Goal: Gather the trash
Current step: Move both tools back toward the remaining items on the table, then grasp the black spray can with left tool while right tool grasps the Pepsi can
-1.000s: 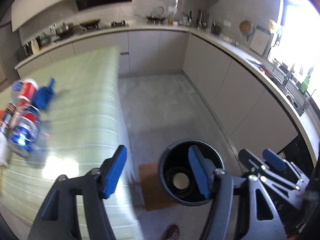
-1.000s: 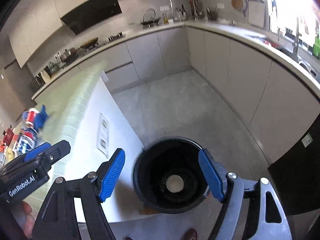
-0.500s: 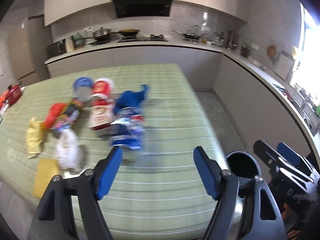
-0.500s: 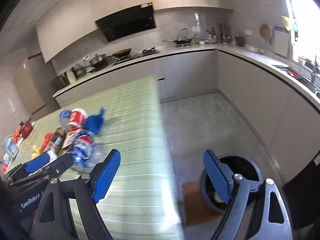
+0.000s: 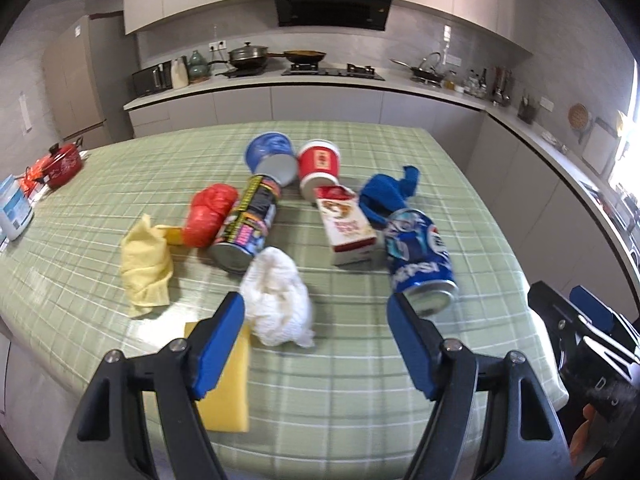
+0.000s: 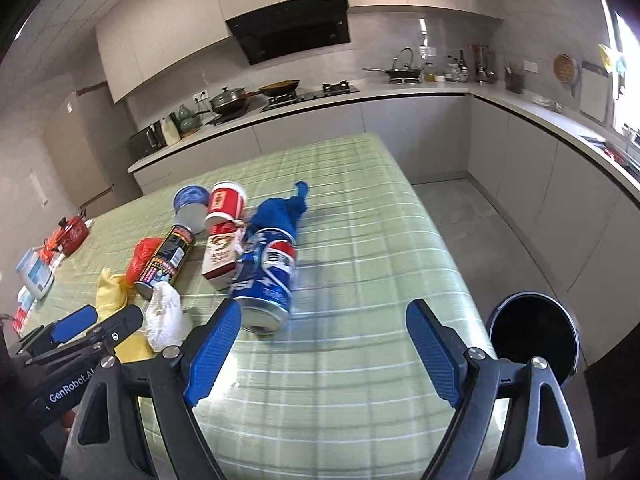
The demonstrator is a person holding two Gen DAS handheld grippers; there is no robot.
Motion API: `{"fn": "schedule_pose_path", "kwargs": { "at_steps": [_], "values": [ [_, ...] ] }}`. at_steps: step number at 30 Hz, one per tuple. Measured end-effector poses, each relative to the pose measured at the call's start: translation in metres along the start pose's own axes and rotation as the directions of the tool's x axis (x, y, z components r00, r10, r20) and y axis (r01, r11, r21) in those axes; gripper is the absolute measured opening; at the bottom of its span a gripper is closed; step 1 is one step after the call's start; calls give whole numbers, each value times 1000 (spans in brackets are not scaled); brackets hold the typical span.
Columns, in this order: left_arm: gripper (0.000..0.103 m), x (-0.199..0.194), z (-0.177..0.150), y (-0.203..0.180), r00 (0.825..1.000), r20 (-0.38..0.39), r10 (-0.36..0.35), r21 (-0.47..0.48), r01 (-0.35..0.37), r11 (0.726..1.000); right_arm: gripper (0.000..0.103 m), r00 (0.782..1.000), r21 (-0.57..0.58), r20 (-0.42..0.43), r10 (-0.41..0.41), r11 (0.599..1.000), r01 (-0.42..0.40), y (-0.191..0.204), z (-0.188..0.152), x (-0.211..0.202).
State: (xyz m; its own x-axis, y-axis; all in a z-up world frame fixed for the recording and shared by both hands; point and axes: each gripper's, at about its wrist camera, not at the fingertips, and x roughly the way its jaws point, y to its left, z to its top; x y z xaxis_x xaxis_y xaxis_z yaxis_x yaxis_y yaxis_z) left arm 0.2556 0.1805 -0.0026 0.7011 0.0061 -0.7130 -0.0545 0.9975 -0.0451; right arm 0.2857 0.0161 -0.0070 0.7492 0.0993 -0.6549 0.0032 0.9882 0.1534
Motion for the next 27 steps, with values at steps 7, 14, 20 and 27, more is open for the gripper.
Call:
{"fn": "schedule_pose_path", "kwargs": {
  "at_steps": [7,14,20,27],
  "values": [
    [75,15,15,19,1000,13,16,-45,-15,999,86,999,-55,6,40,998,-39,20,19,23],
    [75,26,28,19,998,22,53,-29,-52,998,86,998,-58,10,69,996,-69,24,35,41],
    [75,41,35,30,999,-1,41,-30,-41,999,86,997,-47,-10,77,996,-77,27,40,56],
    [75,66,47,44,1000,-21,13,4,-13,1000,86,999,-20,-18,40,999,-40,37,40,73]
  ]
}}
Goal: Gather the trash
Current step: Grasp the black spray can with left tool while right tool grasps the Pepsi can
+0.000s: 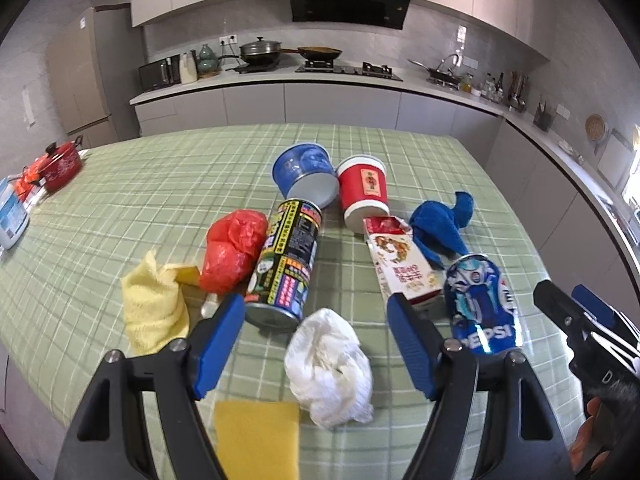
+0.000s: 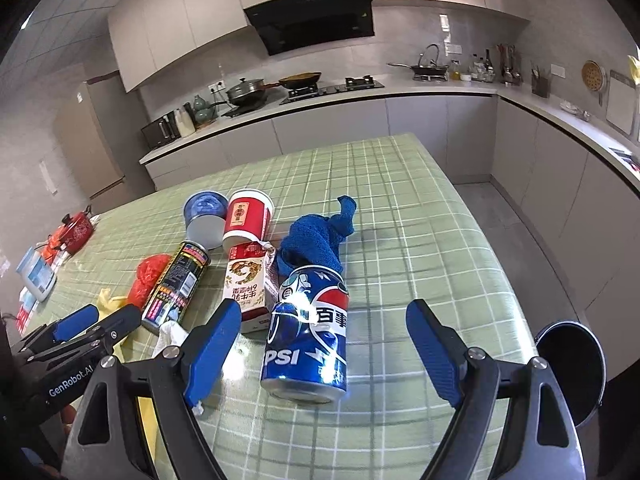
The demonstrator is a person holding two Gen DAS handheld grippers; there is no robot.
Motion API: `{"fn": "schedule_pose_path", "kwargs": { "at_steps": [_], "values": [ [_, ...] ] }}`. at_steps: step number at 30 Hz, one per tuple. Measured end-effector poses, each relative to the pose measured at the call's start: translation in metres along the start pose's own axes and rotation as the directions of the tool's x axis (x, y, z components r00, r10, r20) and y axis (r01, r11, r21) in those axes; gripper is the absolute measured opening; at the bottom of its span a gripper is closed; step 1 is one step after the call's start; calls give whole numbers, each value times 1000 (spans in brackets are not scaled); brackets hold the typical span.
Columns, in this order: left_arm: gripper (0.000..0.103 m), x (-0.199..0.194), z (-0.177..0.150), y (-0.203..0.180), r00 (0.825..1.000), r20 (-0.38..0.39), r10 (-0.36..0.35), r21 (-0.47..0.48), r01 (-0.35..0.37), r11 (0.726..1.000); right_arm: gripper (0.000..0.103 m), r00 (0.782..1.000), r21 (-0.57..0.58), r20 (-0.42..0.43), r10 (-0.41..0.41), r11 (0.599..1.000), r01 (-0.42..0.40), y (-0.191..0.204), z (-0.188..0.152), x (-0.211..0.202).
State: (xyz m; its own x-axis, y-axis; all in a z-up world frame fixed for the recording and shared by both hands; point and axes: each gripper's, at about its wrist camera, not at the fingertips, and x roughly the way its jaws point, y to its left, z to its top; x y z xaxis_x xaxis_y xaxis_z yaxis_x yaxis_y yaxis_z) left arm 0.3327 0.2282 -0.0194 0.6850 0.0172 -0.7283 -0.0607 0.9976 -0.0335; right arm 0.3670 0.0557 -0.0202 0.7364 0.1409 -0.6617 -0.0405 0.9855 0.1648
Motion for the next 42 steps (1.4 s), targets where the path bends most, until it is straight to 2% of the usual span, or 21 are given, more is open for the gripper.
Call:
{"fn": "schedule_pose_path", "kwargs": {
  "at_steps": [16,31,34,36,38,42],
  "values": [
    [75,64,21,22,995,-78,-70,33,72,997,86,987,51,-102,-126,990,132,15,-5,59],
    [73,98,16,24,987,-136,-83,36,88,995,86,976,52,-174,-133,988,144,12,-12,89],
    [64,103,14,25,982,-163,-99,22,104,994,83,974,48,-187,-131,989,142,12,-14,94],
    [57,108,11,26,975,-190,-112,7,115,993,76,972,55,-201,-121,989,134,10,-16,97],
    [56,112,10,24,970,-208,-125,-6,127,992,68,970,59,-215,-112,990,127,10,-18,100],
    [56,112,12,23,967,-222,-123,-12,124,992,66,966,59,-236,-106,991,123,9,-22,104]
  ]
}}
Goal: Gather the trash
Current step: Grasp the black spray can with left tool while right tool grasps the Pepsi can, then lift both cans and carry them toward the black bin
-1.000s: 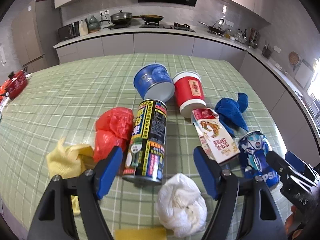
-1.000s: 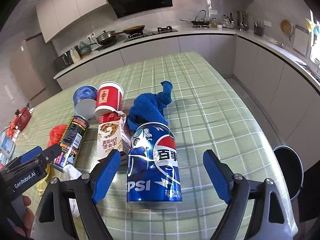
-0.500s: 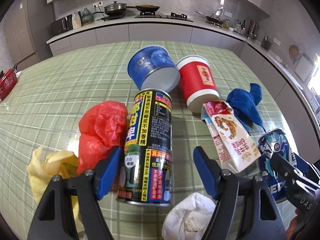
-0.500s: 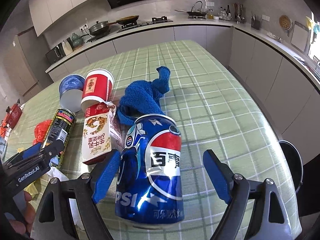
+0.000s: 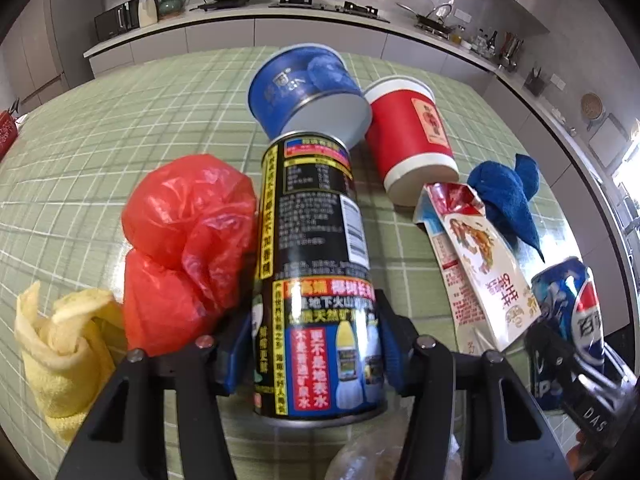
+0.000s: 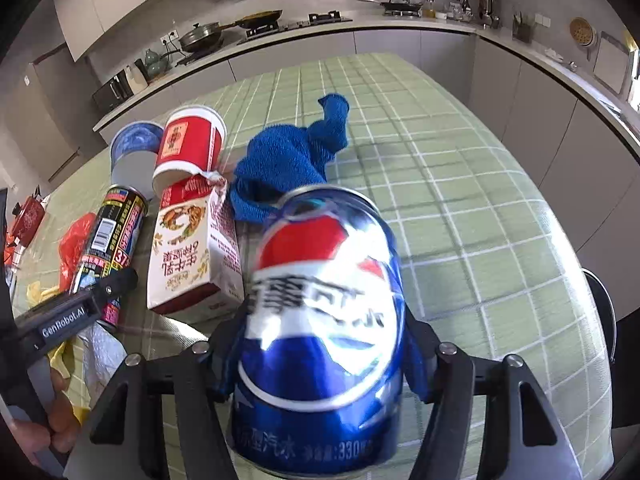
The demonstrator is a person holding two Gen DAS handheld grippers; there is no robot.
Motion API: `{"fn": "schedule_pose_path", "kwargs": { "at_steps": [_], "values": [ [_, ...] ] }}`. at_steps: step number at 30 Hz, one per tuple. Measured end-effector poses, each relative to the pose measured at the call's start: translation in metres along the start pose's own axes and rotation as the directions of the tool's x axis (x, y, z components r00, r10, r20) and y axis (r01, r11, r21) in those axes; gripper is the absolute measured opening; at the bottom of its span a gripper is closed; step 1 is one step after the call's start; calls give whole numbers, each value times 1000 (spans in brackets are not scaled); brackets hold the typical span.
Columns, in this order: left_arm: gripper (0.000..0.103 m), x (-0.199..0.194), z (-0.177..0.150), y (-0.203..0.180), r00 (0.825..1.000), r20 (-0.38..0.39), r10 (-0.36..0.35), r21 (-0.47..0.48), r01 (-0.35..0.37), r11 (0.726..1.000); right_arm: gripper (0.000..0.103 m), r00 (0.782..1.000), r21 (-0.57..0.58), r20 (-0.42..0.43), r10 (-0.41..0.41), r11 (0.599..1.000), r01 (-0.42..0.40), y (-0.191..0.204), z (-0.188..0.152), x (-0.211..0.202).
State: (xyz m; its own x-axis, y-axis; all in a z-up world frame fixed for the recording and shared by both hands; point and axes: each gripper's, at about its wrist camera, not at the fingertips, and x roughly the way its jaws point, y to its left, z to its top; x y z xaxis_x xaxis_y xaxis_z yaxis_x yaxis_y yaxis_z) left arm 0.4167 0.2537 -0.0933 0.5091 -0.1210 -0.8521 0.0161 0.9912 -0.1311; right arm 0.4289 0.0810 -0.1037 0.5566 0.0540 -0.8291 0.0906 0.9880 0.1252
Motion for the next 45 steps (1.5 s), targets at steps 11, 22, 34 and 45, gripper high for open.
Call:
{"fn": "schedule_pose_path", "kwargs": {
  "at_steps": [11,22,34,45],
  "values": [
    [54,1,9,2,999,18,-30,-18,31,999,62,1000,5,18,17,1000,-18,-5,0,-1],
    [53,-45,-3,3,989,141,-37,-16,40,999,62,994,-3,100,38,999,-38,-6,4,-29],
    [53,-85,-17,-35,975,214,-61,17,58,998,62,984,-34,154,88,996,-83,-21,-1,-67],
    [53,-96,-46,-80,968,242,-73,26,68,997,62,979,-48,174,108,994,-101,-66,-16,-94]
  ]
}}
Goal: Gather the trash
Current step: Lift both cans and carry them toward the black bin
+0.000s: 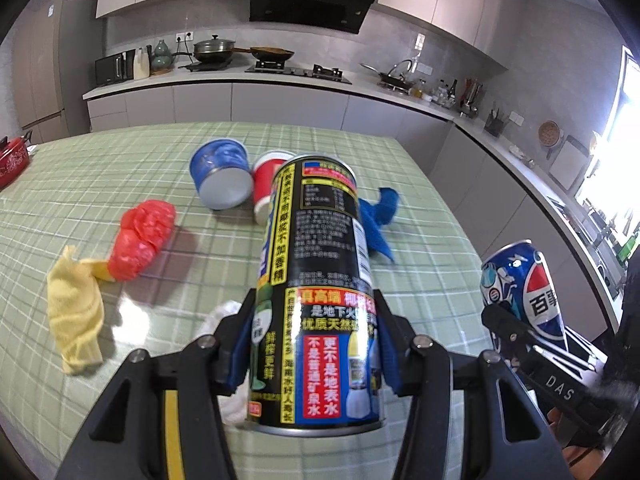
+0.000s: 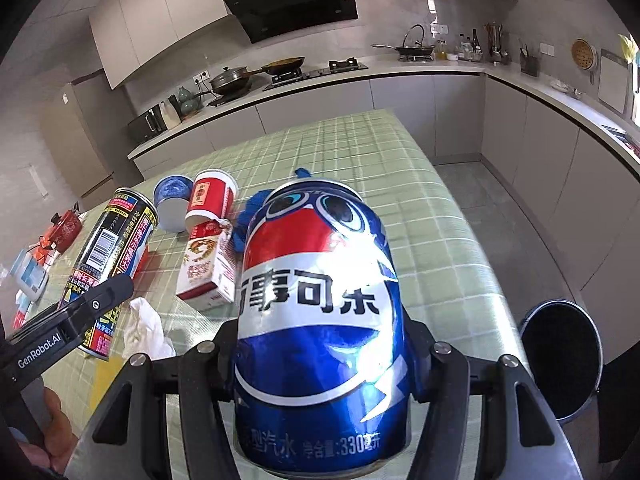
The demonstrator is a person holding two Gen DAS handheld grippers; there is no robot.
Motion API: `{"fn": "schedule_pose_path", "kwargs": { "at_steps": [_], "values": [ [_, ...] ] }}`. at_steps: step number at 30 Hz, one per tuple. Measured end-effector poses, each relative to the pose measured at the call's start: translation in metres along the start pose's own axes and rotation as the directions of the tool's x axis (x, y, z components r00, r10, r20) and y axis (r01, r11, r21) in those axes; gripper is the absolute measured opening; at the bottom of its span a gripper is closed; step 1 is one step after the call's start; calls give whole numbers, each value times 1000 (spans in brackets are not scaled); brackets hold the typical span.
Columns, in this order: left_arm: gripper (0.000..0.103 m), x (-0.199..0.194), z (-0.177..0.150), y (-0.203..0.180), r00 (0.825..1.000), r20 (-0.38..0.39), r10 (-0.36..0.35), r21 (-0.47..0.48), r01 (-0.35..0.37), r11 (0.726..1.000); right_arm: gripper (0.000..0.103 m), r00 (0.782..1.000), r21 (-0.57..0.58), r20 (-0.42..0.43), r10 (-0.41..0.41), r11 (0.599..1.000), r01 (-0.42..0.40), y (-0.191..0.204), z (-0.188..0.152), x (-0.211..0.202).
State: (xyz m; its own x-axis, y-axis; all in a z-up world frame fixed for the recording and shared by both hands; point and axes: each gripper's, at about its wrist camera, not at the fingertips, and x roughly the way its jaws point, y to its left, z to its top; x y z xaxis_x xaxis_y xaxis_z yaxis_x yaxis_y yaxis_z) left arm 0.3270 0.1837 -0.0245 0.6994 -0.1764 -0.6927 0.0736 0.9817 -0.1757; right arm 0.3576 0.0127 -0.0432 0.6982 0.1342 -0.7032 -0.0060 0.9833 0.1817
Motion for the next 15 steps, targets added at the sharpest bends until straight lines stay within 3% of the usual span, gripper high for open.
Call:
{"fn": "schedule_pose_path", "kwargs": {
  "at_steps": [15],
  "values": [
    [53,-15,-18,-19,996,-2,-92,83,92,992,62,998,70,33,-46,997,44,-18,-18,-38]
  ]
}}
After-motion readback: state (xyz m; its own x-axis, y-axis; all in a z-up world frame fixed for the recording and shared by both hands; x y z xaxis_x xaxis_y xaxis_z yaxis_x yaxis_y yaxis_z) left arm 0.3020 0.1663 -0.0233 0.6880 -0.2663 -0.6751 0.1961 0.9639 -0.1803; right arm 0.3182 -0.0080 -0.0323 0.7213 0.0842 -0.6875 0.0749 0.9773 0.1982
